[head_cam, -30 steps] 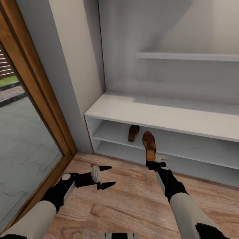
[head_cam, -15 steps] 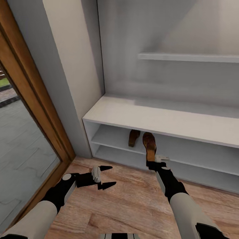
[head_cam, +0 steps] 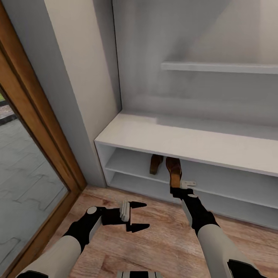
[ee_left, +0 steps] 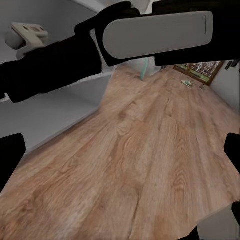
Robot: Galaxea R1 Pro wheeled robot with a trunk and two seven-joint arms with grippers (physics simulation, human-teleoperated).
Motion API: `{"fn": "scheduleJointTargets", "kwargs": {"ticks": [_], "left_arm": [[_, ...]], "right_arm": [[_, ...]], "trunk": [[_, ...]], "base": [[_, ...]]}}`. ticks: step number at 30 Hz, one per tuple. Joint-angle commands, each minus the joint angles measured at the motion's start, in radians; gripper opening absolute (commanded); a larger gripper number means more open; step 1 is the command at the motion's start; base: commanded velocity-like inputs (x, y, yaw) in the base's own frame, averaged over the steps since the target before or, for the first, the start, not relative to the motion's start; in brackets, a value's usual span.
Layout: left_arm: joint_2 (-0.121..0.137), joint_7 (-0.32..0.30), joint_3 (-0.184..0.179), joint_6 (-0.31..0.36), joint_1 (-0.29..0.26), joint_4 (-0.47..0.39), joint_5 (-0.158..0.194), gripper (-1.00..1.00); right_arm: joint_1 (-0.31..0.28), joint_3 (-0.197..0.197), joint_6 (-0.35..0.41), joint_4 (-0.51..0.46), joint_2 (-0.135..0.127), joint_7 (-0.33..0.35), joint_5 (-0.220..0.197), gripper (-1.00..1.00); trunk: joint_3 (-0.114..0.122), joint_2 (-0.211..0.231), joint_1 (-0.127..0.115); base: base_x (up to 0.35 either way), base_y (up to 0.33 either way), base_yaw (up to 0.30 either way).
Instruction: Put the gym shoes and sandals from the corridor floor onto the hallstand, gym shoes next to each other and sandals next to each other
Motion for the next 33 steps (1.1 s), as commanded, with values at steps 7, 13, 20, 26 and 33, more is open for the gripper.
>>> {"fn": "scheduleJointTargets", "kwargs": {"ticks": [7,13,20,26,33], "left_arm": [[-0.008,-0.007,-0.006,-0.006,-0.001,0.006,0.008,1.00],[-0.008,-0.007,-0.006,-0.006,-0.001,0.006,0.008,1.00],[-0.008,-0.008,-0.006,-0.006,-0.001,0.006,0.008,1.00],[-0.008,-0.008,-0.006,-0.006,-0.001,0.006,0.008,1.00],[-0.008,-0.008,-0.006,-0.006,-0.001,0.006,0.008,1.00]], "right_arm": [[-0.001,-0.004,0.006,-0.002,0.001,-0.001,0.007,-1.00],[-0.001,-0.004,0.006,-0.002,0.001,-0.001,0.008,-1.00],[-0.001,-0.005,0.006,-0.002,0.001,-0.001,0.008,-1.00],[0.000,-0.004,0.006,-0.002,0.001,-0.001,0.008,-1.00],[-0.001,-0.004,0.006,-0.002,0.001,-0.001,0.008,-1.00]], "trunk": [[-0.001,0.000,0.000],[-0.001,0.000,0.000],[-0.001,0.000,0.000],[-0.001,0.000,0.000],[-0.001,0.000,0.000]], "base": [[0.322,-0.013,0.000],[0.225,-0.087,0.000],[0.122,-0.007,0.000],[0.095,0.000,0.000],[0.083,0.000,0.000]]}}
